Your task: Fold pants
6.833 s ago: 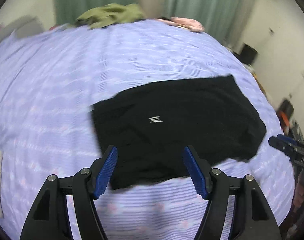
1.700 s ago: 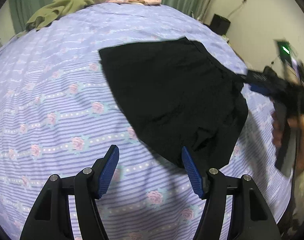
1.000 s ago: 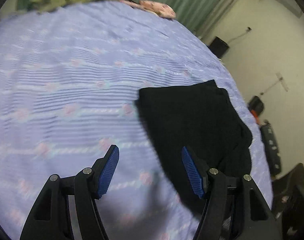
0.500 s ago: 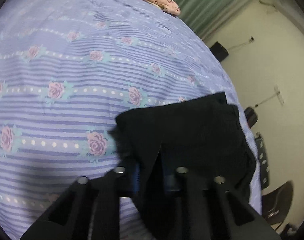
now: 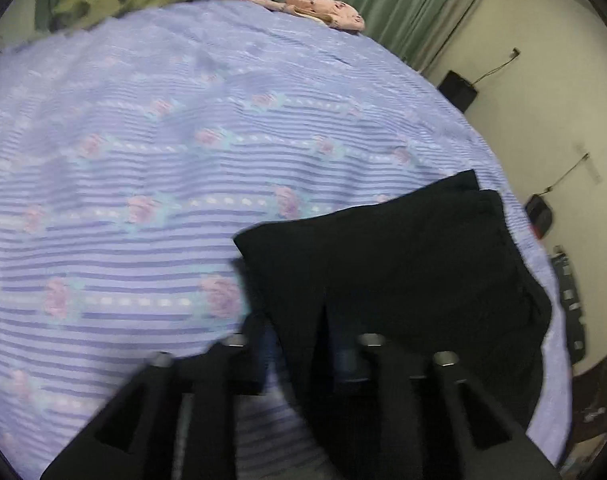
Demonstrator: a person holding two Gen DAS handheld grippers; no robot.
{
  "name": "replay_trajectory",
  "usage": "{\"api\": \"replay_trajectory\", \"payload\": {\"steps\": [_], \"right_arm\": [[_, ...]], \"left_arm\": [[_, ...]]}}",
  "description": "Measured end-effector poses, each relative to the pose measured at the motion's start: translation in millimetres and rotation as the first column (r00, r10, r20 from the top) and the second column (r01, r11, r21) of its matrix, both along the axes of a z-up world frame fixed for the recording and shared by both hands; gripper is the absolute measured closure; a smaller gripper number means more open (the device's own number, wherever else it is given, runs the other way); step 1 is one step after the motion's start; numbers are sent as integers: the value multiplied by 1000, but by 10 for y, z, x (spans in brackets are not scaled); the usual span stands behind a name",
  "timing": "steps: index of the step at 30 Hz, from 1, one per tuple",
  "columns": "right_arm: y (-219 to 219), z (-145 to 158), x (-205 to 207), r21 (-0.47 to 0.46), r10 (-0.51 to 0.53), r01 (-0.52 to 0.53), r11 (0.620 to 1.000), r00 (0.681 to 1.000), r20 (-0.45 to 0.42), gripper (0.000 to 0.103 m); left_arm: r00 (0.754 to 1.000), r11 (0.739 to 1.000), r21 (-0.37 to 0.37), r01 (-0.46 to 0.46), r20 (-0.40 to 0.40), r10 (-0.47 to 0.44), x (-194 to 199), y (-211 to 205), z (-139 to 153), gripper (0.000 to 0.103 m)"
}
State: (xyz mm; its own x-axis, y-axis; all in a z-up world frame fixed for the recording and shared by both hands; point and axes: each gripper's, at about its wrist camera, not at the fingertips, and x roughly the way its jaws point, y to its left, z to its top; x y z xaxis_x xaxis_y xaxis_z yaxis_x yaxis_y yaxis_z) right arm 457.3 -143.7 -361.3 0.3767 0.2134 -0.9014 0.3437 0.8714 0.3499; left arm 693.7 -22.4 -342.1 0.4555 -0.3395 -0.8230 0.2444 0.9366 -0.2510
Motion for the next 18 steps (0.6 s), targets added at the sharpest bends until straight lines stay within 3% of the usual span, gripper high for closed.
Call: {"api": "replay_trajectory", "payload": {"steps": [3, 6, 8, 10, 12, 14, 16, 18], "right_arm": [[-63, -4, -118, -1, -26, 26, 1000, 998, -62, 85], [-158, 136, -313, -31, -31, 31, 999, 999, -9, 68], [-222, 247, -436, -46, -44, 46, 998, 998, 50, 36], [-316, 387, -550, -44, -115, 123, 991, 982, 147, 19], [-372, 447, -582, 19, -199, 199, 980, 962, 189, 17], [-398, 366, -596, 145, -255, 231, 962, 952, 170, 17], [-302, 242, -605, 238, -266, 229, 944, 954, 138, 17], [-203, 144, -506, 262, -260, 217, 940, 955, 140, 17]], "left_arm": [[996, 994, 106, 23, 83, -32, -192, -12, 201, 53], [987, 988, 145, 52, 142, -73, -414, 22, 404, 47], [985, 991, 124, 58, 154, -77, -542, 115, 521, 42], [987, 995, 81, 58, 143, -69, -618, 239, 588, 40], [992, 998, 48, 46, 115, -51, -642, 346, 603, 39], [995, 999, 16, 38, 89, -39, -654, 430, 581, 39], [998, 1000, 16, 25, 62, -26, -643, 516, 528, 39], [999, 1000, 11, 29, 29, -29, -610, 574, 458, 39]]}}
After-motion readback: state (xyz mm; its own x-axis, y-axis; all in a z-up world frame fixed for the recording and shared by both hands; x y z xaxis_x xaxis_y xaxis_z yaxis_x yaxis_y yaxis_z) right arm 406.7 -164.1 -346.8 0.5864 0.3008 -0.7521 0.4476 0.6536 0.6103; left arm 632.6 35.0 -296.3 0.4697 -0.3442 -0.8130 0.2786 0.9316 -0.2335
